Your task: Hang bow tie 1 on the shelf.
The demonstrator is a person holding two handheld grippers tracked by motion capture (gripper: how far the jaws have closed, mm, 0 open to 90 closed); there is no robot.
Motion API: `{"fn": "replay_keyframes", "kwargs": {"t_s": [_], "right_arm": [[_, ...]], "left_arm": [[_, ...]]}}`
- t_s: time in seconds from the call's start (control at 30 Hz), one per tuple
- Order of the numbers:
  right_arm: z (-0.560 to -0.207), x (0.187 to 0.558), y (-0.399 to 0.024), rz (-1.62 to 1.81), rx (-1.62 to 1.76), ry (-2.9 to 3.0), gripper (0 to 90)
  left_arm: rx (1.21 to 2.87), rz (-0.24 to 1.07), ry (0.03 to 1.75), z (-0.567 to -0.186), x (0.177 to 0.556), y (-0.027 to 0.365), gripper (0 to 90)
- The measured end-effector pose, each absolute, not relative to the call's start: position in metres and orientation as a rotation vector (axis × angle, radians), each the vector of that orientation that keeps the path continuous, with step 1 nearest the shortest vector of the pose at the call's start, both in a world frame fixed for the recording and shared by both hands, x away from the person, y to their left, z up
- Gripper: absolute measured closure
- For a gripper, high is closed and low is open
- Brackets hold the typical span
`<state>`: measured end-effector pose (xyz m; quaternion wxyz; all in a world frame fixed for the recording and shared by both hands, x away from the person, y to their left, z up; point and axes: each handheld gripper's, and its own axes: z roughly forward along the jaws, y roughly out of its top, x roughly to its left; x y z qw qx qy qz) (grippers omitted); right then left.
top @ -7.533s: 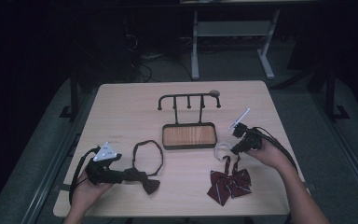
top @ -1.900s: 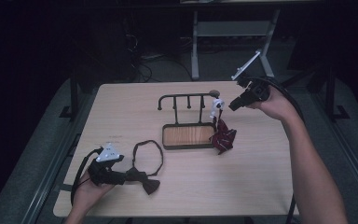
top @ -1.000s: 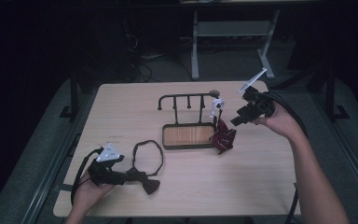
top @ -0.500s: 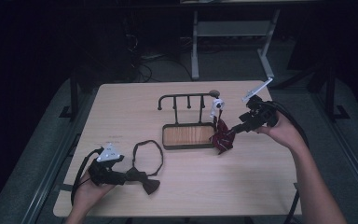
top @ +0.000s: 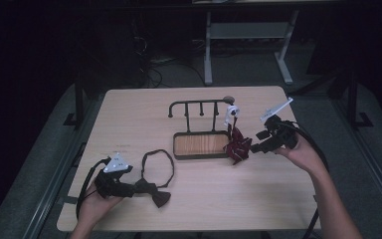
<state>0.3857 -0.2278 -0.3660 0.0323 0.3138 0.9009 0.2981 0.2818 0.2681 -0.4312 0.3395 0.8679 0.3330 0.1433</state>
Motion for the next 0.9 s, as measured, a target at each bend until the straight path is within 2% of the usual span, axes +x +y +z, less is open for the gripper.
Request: {"fn": "replay_keyframes", "kwargs": {"t_s": [0.9], "right_arm": [[-0.392,0.35,-0.227,0.933,0.953,2.751,30.6]], "left_arm": [[2.256,0.357,0.88,-0.434,0.283,0.268,26.3]]}}
